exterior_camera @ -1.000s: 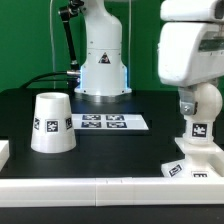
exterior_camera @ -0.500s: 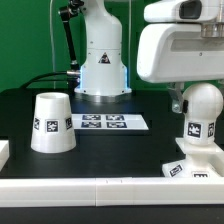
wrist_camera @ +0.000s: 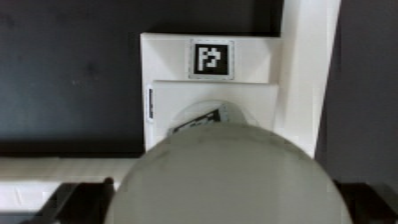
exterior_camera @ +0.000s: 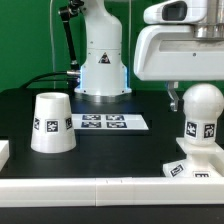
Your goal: Assemble lamp
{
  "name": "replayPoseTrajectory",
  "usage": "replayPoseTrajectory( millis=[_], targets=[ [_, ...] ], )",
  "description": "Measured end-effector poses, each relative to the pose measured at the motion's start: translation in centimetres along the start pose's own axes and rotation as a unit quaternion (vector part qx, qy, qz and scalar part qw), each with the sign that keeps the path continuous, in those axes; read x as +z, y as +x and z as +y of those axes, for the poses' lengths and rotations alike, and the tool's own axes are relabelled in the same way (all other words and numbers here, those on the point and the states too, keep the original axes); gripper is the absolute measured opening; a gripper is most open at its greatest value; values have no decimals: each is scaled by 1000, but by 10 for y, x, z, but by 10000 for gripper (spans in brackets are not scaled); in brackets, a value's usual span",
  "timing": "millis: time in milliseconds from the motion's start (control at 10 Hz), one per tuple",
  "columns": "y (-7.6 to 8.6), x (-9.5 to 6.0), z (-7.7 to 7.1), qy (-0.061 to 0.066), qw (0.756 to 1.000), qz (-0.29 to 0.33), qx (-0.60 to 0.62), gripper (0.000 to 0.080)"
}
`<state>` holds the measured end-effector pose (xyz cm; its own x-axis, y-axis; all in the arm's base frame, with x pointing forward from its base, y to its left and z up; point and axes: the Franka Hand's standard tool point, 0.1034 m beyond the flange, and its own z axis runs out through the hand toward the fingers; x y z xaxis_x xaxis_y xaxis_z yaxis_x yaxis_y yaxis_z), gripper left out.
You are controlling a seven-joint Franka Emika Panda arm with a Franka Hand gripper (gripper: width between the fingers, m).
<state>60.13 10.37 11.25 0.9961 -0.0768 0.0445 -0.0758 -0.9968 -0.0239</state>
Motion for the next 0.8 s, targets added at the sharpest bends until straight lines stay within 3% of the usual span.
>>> replayPoseTrajectory(
  millis=[200,500,800],
  targets=[
    [-2,-1,-2,7,993,-2,119,577],
    [-3,1,-2,23,959,-12,283,578],
    [-4,1,-5,34,895,-26,444,578]
  ],
)
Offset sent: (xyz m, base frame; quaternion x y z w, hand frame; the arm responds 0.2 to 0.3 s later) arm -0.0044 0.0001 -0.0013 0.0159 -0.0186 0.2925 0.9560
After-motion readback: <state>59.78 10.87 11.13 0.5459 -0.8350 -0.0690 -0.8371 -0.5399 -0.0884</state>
